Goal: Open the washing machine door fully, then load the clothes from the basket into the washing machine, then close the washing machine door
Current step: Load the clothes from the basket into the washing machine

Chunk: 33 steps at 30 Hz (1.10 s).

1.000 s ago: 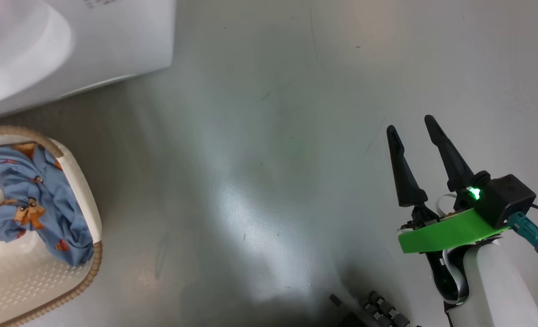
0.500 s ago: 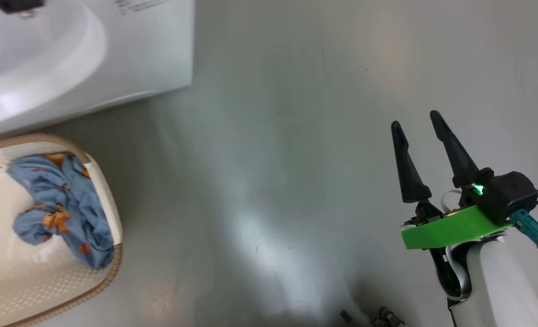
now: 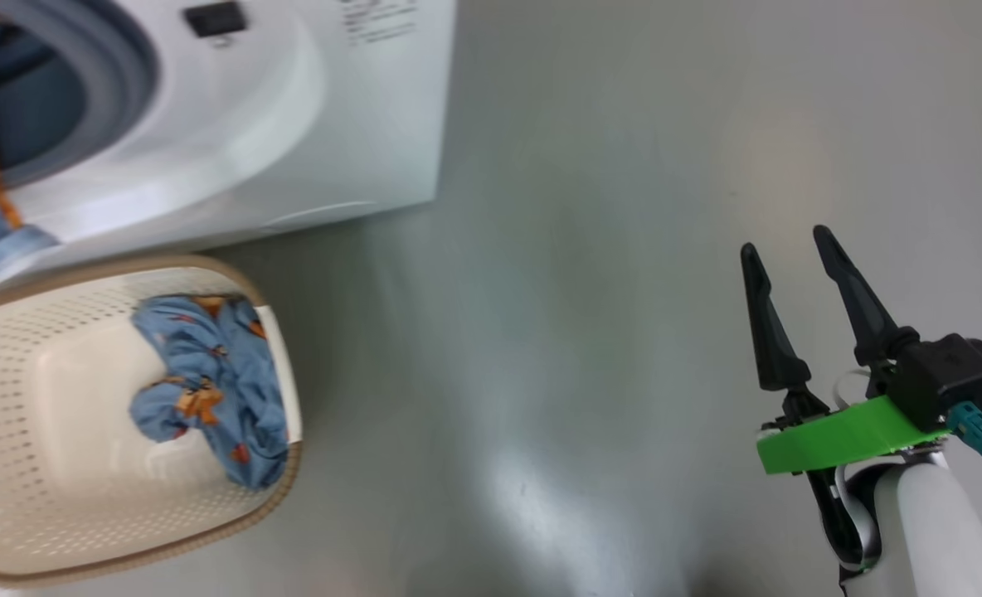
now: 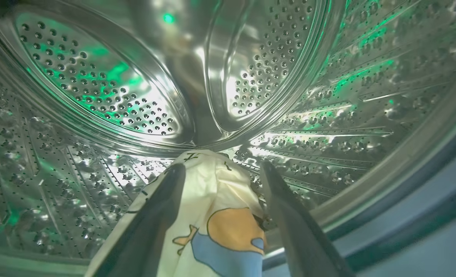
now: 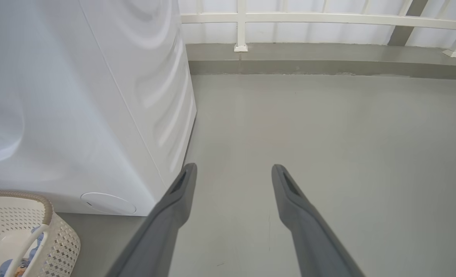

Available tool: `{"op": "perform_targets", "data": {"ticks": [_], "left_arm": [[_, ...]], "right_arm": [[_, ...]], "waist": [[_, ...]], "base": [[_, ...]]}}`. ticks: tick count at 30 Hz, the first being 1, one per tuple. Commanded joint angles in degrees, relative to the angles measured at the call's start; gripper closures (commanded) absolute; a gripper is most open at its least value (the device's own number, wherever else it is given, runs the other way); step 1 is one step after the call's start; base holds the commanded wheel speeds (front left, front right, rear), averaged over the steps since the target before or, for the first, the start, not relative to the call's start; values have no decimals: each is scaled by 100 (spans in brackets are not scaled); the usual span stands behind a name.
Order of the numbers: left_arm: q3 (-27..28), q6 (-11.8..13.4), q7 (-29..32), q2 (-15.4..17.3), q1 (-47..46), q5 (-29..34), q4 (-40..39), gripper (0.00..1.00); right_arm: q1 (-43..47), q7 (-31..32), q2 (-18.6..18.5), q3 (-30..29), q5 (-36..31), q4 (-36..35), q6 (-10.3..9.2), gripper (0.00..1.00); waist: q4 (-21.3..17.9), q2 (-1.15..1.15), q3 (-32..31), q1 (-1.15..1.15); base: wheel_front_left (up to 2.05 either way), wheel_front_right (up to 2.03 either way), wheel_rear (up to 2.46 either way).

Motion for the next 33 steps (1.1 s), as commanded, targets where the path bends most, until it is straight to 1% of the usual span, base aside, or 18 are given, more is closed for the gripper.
{"op": "perform_targets", "data": {"ticks": [1, 4, 11, 12, 18, 20, 27, 33], "left_arm": [[261, -9, -33, 239, 408, 15, -420, 0], [492, 73, -33, 103, 1051, 151, -988, 0], [999, 218, -33, -413, 2526, 369, -2123, 0], [999, 218, -33, -413, 2526, 369, -2123, 0], [1270, 340, -33, -737, 3475, 769, -2978, 0], [1357, 386, -33, -894, 3728, 873, -3217, 0], [1484, 412, -33, -1326, 4359, 1214, -3696, 0], [1570, 414, -34, -1528, 4603, 1452, -3816, 0]], "right_arm": [[248, 53, -15, 76, -65, -190, 9, 0], [337, 118, -15, 56, -93, -261, 9, 0], [514, 250, -15, 6, -130, -399, 9, 0], [514, 250, -15, 6, -130, -399, 9, 0], [613, 330, -15, -6, -158, -500, 9, 0], [644, 350, -15, -17, -167, -527, 9, 0], [683, 411, -15, 3, -189, -557, 9, 0], [712, 420, -15, 31, -168, -560, 9, 0]], "waist": [[288, 0, -276, 0], [398, 0, -383, 0], [601, 0, -600, 0], [601, 0, -600, 0], [686, 0, -680, 0], [714, 0, -704, 0], [744, 0, -803, 0], [737, 0, -846, 0]], "base": [[0, 0, 0], [0, 0, 0], [0, 0, 0], [0, 0, 0], [0, 0, 0], [0, 0, 0], [0, 0, 0], [0, 0, 0]]}}
